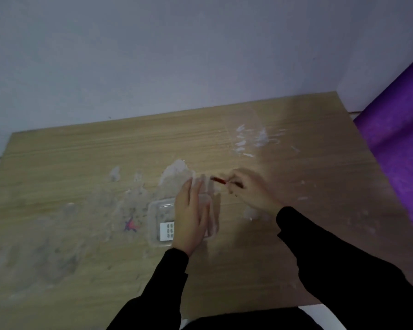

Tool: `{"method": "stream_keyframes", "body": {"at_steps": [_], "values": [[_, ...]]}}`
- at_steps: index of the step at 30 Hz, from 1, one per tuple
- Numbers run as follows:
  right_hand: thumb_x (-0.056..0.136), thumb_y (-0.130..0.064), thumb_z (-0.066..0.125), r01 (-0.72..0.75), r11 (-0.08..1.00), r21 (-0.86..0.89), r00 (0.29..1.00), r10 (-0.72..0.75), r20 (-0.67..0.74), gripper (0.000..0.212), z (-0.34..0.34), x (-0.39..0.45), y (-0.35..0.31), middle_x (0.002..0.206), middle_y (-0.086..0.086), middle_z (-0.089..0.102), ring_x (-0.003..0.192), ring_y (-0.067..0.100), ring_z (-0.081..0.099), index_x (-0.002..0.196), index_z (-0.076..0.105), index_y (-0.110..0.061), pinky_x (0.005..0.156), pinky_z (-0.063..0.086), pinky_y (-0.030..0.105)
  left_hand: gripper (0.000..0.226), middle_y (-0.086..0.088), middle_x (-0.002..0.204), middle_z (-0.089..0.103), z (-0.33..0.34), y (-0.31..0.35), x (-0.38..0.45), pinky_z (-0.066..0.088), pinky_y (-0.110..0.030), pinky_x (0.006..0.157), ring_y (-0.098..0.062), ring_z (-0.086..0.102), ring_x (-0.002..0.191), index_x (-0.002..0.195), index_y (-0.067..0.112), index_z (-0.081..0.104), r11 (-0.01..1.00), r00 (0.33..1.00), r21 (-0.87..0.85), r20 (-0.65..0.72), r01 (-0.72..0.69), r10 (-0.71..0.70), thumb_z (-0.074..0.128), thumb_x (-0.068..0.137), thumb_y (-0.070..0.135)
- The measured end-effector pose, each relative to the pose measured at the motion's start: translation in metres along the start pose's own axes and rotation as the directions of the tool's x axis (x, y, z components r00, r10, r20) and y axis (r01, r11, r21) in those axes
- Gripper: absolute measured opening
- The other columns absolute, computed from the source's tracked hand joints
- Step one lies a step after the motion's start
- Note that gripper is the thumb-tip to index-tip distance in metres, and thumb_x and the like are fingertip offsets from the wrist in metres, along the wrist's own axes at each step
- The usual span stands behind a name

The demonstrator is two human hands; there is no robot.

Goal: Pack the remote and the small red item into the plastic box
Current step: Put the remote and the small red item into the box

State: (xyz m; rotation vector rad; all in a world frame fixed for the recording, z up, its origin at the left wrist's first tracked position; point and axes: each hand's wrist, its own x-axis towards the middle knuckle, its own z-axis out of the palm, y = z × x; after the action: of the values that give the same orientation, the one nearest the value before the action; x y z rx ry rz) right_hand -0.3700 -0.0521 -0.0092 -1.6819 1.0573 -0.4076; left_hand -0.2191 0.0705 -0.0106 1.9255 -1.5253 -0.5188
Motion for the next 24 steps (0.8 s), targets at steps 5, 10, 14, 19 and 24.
{"method": "stream_keyframes", "body": {"at_steps": [5,10,14,19,24], "values": [[0.091,-0.009,0.053,0.057,0.998,0.009,0.981,-0.057,0.185,0.006,0.048,-0.006,-0.034,0.067,0.002,0.058,0.059,0.004,0.053,0.093,0.058,-0.01,0.061,0.042,0.018,0.029,-0.003,0.117,0.061,-0.027,-0.03,-0.003,0.047,-0.036,0.093,-0.017,0.056,0.108,0.122,0.02,0.052,0.998,0.996,-0.025,0.061,-0.063,0.065,0.044,0.094,0.018],[0.088,-0.011,0.056,0.119,0.967,-0.227,0.97,-0.065,0.233,0.021,0.075,-0.005,-0.039,0.087,-0.001,0.063,0.072,0.004,0.055,0.108,0.062,-0.015,0.063,0.041,0.004,0.019,-0.003,0.093,0.062,-0.053,-0.059,-0.013,0.043,-0.021,0.075,-0.015,0.057,0.087,0.105,0.014,0.064,0.999,0.999,0.026,0.021,-0.047,0.047,0.054,0.09,0.009],[0.085,-0.005,0.059,0.164,0.91,-0.381,0.985,-0.13,0.114,0.019,0.09,-0.006,-0.03,0.09,0.004,0.069,0.069,0.001,0.054,0.101,0.066,-0.012,0.061,0.039,-0.002,0.018,-0.005,0.085,0.058,-0.059,-0.078,-0.013,0.04,-0.024,0.071,-0.021,0.053,0.083,0.1,0.01,0.068,0.981,0.998,0.195,0.058,-0.024,0.013,0.059,0.085,0.007],[0.07,-0.002,0.055,0.265,0.738,-0.62,0.964,-0.186,0.191,0.014,0.102,-0.001,-0.018,0.074,0.003,0.068,0.072,0.02,0.06,0.07,0.06,-0.015,0.067,0.049,0.032,0.008,-0.012,0.085,0.064,-0.055,-0.082,-0.005,0.043,-0.037,0.07,-0.03,0.057,0.084,0.085,0.008,0.065,0.957,0.981,0.283,0.192,-0.062,0.006,0.061,0.079,0.008],[0.068,-0.009,0.058,0.328,0.539,-0.776,0.945,-0.178,0.275,0.005,0.11,0.004,-0.021,0.065,0.007,0.063,0.063,0.025,0.057,0.066,0.06,-0.013,0.056,0.04,0.029,0.01,-0.015,0.091,0.067,-0.053,-0.079,0.006,0.044,-0.04,0.071,-0.034,0.059,0.09,0.085,0.006,0.063,0.901,0.964,0.422,0.265,-0.102,-0.015,0.055,0.079,0.004]]}}
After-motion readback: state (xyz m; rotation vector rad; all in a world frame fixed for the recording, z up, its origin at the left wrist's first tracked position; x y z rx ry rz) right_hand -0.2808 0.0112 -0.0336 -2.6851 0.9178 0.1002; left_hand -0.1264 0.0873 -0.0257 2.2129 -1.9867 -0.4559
